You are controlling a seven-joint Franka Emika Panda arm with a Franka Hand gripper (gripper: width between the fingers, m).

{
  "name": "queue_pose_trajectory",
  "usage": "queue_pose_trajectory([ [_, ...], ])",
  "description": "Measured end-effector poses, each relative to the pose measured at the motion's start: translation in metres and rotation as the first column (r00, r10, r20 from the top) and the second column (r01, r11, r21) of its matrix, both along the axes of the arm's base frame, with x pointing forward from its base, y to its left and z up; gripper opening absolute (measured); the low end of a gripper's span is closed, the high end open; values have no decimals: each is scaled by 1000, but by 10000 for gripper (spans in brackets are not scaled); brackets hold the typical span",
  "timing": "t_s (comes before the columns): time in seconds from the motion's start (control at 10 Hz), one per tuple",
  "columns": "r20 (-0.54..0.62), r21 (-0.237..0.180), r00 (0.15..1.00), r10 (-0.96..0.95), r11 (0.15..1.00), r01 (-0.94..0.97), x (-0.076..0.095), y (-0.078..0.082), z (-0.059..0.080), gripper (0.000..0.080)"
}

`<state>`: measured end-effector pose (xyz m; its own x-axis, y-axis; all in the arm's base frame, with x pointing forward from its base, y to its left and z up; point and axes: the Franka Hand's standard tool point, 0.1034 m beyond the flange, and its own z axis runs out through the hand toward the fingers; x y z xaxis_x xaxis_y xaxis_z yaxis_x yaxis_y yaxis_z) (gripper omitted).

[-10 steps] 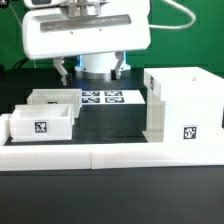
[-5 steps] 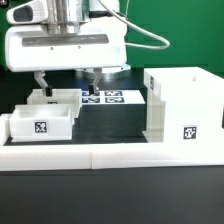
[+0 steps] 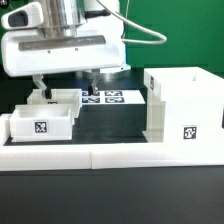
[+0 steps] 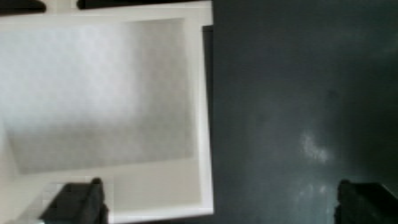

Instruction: Assemble drawer

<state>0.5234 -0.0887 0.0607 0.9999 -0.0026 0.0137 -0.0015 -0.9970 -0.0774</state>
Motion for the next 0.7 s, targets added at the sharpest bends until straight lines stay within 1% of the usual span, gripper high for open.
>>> queue_pose_trajectory([
  [0.2,-20,1,1000,7,1000,-7,-5,1,-11,649],
  [0.5,-23,-10,999,-29,1000,29,-18,-11,-28,649],
  [0.6,-4,-28,1000,-26,999,26,-19,-12,-32,649],
  [0.7,17,-45,1000,-16,999,17,-22,-8,-36,649],
])
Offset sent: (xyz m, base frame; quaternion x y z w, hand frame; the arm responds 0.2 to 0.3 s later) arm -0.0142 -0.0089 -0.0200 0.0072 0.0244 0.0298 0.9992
